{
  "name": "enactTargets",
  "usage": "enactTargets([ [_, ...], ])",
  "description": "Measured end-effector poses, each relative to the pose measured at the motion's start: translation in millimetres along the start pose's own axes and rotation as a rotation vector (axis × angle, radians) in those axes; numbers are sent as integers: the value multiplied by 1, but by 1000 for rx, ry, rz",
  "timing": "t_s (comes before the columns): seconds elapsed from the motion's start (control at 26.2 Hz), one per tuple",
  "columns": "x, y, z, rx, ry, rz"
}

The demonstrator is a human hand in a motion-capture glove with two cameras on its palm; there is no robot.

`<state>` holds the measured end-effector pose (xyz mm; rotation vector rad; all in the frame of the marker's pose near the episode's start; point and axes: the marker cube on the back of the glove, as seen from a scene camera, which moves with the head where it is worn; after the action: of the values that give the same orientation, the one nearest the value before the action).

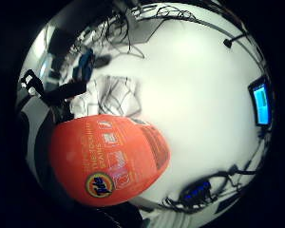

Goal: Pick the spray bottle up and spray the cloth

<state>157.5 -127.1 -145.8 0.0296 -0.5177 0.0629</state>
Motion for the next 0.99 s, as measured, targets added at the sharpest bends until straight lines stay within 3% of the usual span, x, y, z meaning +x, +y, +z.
enactTargets([
  [0.38, -85, -4, 27, -410, 663, 164],
  [0.65, -88, -30, 66, -611, 878, 294],
  [0.99, -55, -57, 117, -754, 1060, 438],
])
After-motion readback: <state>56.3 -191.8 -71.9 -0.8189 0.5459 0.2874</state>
